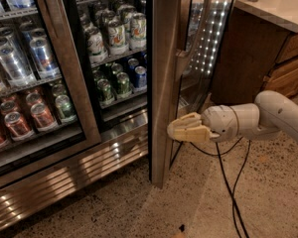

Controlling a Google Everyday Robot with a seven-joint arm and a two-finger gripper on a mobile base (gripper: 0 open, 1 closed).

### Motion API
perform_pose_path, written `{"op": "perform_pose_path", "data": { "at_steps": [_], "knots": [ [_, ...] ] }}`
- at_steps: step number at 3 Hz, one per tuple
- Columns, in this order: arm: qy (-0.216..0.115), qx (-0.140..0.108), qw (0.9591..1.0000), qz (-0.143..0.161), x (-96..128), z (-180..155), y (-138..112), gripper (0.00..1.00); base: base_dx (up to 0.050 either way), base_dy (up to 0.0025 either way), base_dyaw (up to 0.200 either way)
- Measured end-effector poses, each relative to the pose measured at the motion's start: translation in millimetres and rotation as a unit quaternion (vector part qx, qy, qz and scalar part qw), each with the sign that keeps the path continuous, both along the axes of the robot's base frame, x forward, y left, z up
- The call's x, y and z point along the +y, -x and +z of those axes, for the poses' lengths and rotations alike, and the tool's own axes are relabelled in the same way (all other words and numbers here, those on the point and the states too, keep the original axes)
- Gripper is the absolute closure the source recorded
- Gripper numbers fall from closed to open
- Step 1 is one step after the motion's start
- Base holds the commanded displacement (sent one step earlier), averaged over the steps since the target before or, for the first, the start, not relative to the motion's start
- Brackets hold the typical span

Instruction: Open right fridge door

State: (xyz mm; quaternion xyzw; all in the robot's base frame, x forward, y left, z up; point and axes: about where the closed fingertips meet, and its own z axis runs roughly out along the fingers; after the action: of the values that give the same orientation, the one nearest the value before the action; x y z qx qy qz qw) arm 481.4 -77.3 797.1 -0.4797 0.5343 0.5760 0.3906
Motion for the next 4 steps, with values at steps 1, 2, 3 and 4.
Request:
{"op": "perform_pose_path", "data": {
  "at_steps": [1, 2, 3, 4],
  "knots": [
    [-0.003, -0.013, 0.9998, 0.013, -0.8, -16.0, 31.3, 1.0, 0.0, 0.0, 0.0],
    [-0.001, -0.03, 0.9994, 0.017, -3.3, -26.6, 57.9, 1.0, 0.0, 0.0, 0.0],
    [0.001, -0.037, 0.9991, 0.018, -3.6, -29.8, 72.7, 1.0, 0.0, 0.0, 0.0],
    [0.001, -0.037, 0.9991, 0.018, -3.5, -29.8, 72.8, 1.0, 0.0, 0.0, 0.0]
  ]
}}
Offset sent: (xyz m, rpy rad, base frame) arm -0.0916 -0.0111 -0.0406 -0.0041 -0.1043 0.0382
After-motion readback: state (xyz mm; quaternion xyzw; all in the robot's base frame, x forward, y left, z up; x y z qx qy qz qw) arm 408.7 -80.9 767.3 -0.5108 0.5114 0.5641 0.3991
